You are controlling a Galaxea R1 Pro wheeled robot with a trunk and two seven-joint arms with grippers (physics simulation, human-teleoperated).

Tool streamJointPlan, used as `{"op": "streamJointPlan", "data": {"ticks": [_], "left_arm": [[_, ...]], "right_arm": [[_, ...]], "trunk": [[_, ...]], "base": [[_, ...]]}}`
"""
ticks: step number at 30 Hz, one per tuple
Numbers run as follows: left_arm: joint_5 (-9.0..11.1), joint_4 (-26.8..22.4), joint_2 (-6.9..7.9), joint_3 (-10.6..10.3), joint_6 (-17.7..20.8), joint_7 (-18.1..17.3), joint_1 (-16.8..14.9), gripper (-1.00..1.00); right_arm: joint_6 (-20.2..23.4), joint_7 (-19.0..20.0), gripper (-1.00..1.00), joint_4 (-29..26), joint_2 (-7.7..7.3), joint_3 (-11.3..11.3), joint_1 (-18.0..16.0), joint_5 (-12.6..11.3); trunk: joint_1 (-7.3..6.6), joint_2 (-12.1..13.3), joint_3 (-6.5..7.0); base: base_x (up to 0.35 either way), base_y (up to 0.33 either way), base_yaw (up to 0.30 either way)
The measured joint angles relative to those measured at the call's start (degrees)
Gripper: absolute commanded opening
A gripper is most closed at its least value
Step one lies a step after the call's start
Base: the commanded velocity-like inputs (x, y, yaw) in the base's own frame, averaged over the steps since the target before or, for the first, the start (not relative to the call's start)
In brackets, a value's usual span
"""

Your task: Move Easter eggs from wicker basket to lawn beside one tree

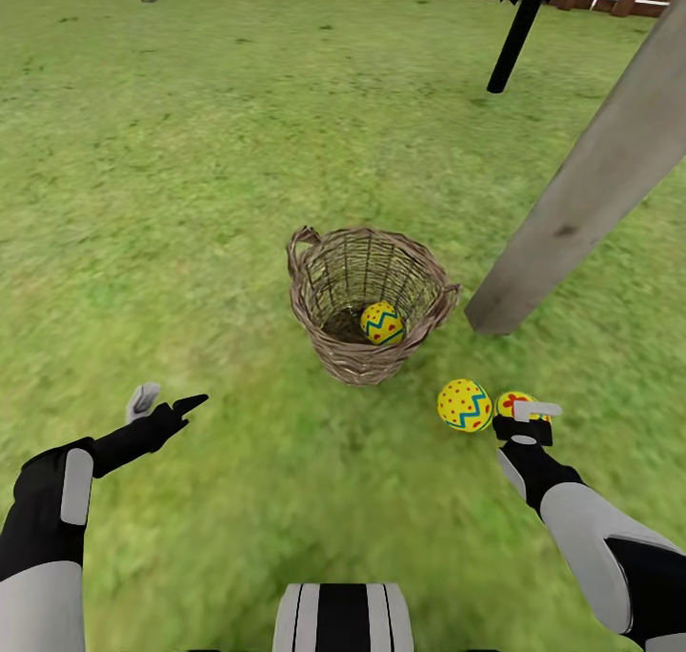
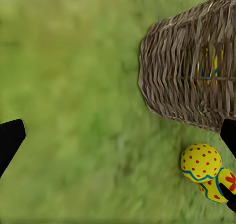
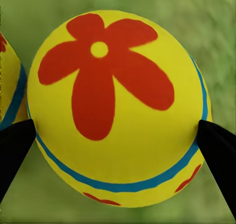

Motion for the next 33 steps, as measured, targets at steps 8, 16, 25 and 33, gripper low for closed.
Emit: {"op": "streamJointPlan", "data": {"ticks": [8, 16, 25, 33], "left_arm": [[0.0, 0.0, 0.0, 0.1, 0.0, 0.0, 0.0, 1.0], [0.0, 0.0, 0.0, 0.1, 0.0, 0.0, 0.0, 1.0], [0.0, 0.0, 0.0, 0.1, 0.0, 0.0, 0.0, 1.0], [0.0, 0.1, 0.0, 0.0, 0.0, 0.1, 0.0, 1.0]], "right_arm": [[-0.1, 0.1, -1.0, -0.8, 0.07, -0.1, 0.0, -0.1], [-0.1, 0.1, -1.0, -1.5, 0.12, -0.2, 0.0, -0.1], [0.3, 0.0, 1.0, -1.5, -0.05, -0.3, 0.0, -0.2], [0.3, 0.1, 1.0, -1.6, -0.05, -0.3, 0.0, -0.2]], "trunk": [[0.08, 0.0, -0.66], [0.18, -0.1, -1.55], [0.18, -0.1, -1.55], [-0.03, 0.0, 0.21]], "base": [[0.0, 0.0, 0.0], [0.0, 0.0, 0.0], [0.0, 0.0, 0.0], [0.0, 0.0, 0.0]]}}
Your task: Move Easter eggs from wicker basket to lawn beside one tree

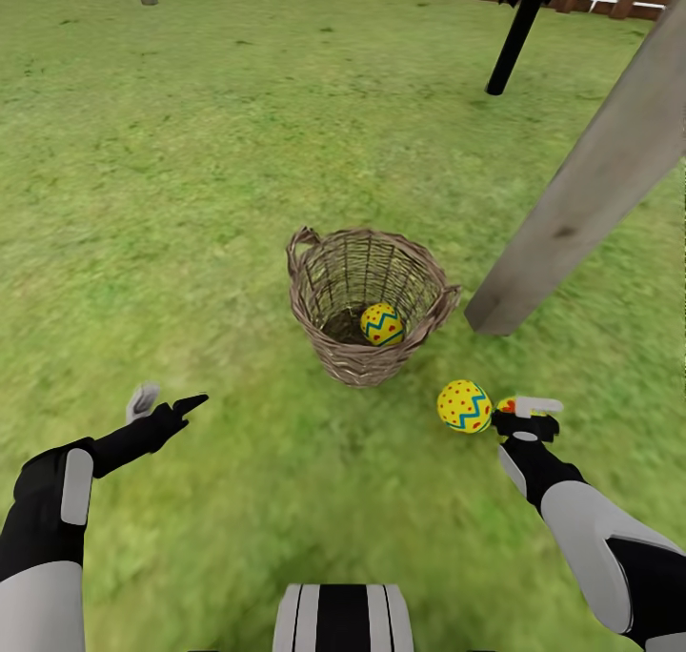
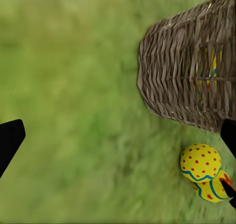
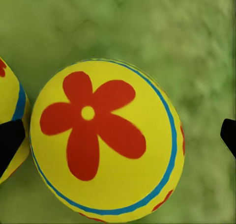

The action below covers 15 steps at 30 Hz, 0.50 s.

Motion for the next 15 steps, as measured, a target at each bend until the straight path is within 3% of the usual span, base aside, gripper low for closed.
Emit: {"op": "streamJointPlan", "data": {"ticks": [9, 13, 15], "left_arm": [[0.0, 0.0, 0.0, 0.0, 0.0, 0.1, 0.0, 1.0], [0.0, 0.0, 0.12, -0.2, 0.1, 0.1, 0.0, 1.0], [-0.1, 0.0, 0.26, -0.2, 0.2, 0.2, 0.0, 1.0]], "right_arm": [[0.9, 0.1, 1.0, -4.8, 0.26, -0.1, 0.0, 0.0], [7.7, 0.1, 1.0, -5.4, 0.11, -0.3, 0.0, -0.1], [13.5, 0.1, 1.0, -7.2, 0.15, -0.4, 0.0, -0.2]], "trunk": [[-0.23, 0.1, 2.0], [-0.33, 0.2, 2.88], [-0.39, 0.2, 3.33]], "base": [[0.0, 0.0, 0.0], [0.0, 0.0, 0.0], [0.0, 0.0, 0.0]]}}
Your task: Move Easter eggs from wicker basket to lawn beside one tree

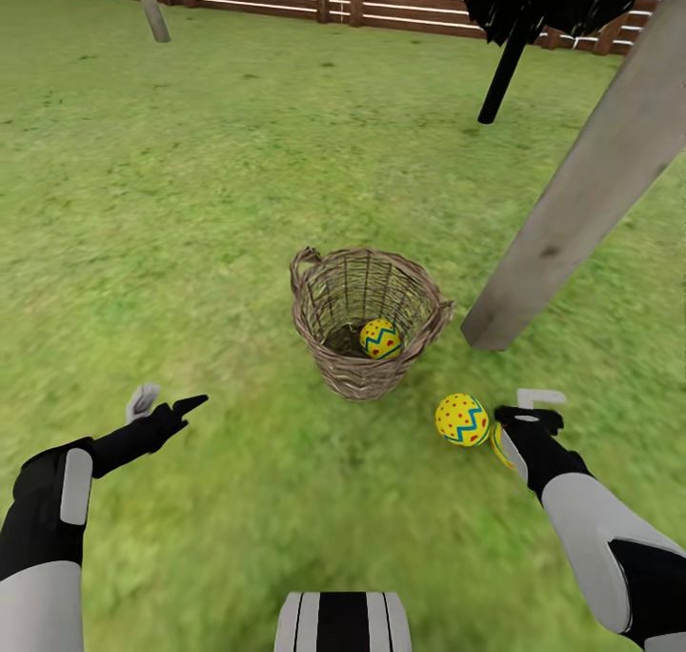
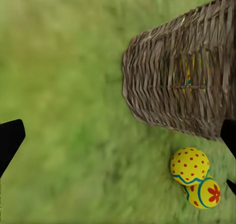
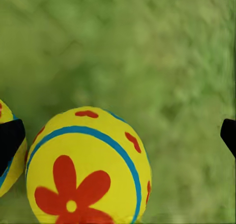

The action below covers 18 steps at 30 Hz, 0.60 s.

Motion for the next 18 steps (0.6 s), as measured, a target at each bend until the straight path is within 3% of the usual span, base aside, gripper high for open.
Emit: {"op": "streamJointPlan", "data": {"ticks": [2, 6, 11, 18], "left_arm": [[0.0, 0.0, 0.09, 0.0, 0.1, 0.1, 0.0, 1.0], [-0.2, 0.0, 0.33, -0.1, 0.3, 0.3, 0.0, 1.0], [-0.3, 0.0, 0.36, -0.1, 0.4, 0.5, 0.0, 1.0], [-0.2, 0.0, 0.5, 0.0, 0.6, 0.3, 0.0, 1.0]], "right_arm": [[4.1, 0.0, 1.0, -0.8, 0.08, 0.0, 0.0, -0.2], [7.9, 0.1, 1.0, -1.0, 0.18, 0.0, 0.5, -1.0], [8.6, 0.1, 1.0, -1.0, 0.2, 0.1, 0.6, -1.1], [8.6, 0.2, 1.0, -1.0, 0.12, 0.1, 0.6, -1.1]], "trunk": [[-0.05, 0.0, 0.44], [-0.15, 0.1, 1.33], [-0.28, 0.1, 2.44], [-0.44, 0.2, 3.99]], "base": [[0.0, 0.0, 0.0], [0.0, 0.0, 0.0], [-0.007, 0.004, 0.0], [-0.23, 0.157, 0.0]]}}
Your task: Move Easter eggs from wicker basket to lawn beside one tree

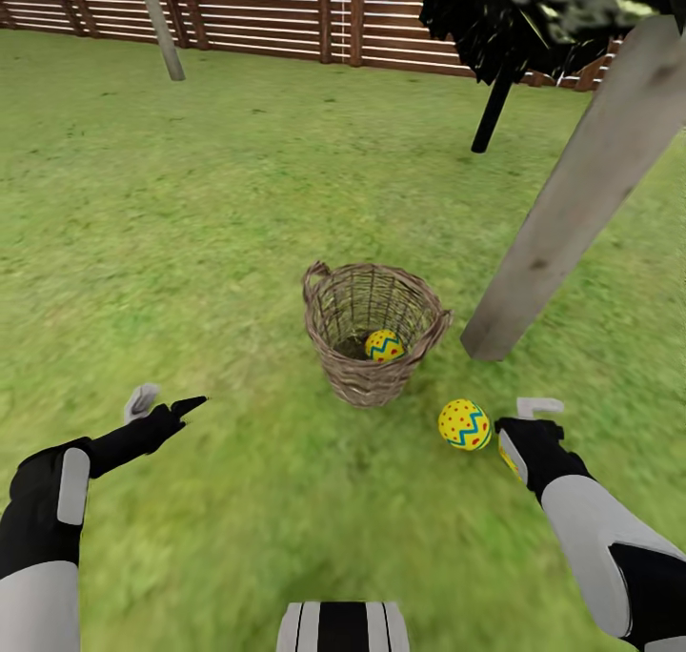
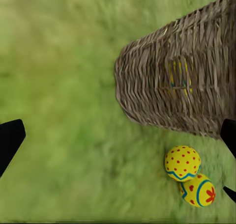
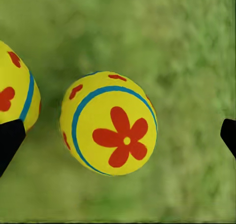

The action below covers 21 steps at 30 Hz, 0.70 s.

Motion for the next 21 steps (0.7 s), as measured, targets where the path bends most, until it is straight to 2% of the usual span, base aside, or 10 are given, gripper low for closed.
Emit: {"op": "streamJointPlan", "data": {"ticks": [4, 7, 11, 14, 21], "left_arm": [[0.0, 0.0, 0.03, 0.0, 0.0, 0.0, 0.0, 1.0], [0.0, 0.0, 0.03, 0.0, 0.0, 0.0, 0.0, 1.0], [0.0, -0.1, 0.03, 0.0, -0.2, -0.1, 0.0, 1.0], [0.0, -0.1, 0.03, 0.0, -0.3, -0.2, 0.0, 1.0], [-0.1, -0.2, 0.24, 0.1, -0.2, 0.0, 0.0, 1.0]], "right_arm": [[-0.1, 0.0, 1.0, 0.0, 0.08, 0.0, 0.0, 0.0], [-0.2, 0.7, 1.0, 0.0, 0.08, 0.0, 0.0, 0.0], [-0.2, 9.4, 1.0, 0.0, -0.01, 0.0, 0.0, 0.0], [-0.2, 19.6, 1.0, 0.0, -0.21, 0.0, 0.0, 0.0], [0.2, 28.4, 1.0, 0.0, -0.55, -0.9, 0.0, -0.2]], "trunk": [[-0.1, 0.1, 0.89], [-0.2, 0.1, 1.55], [-0.31, 0.1, 2.44], [-0.39, 0.2, 3.11], [-0.57, 0.3, 4.66]], "base": [[-0.243, 0.169, 0.0], [-0.033, 0.024, 0.0], [-0.002, 0.002, 0.0], [0.0, 0.0, 0.0], [0.0, 0.0, 0.0]]}}
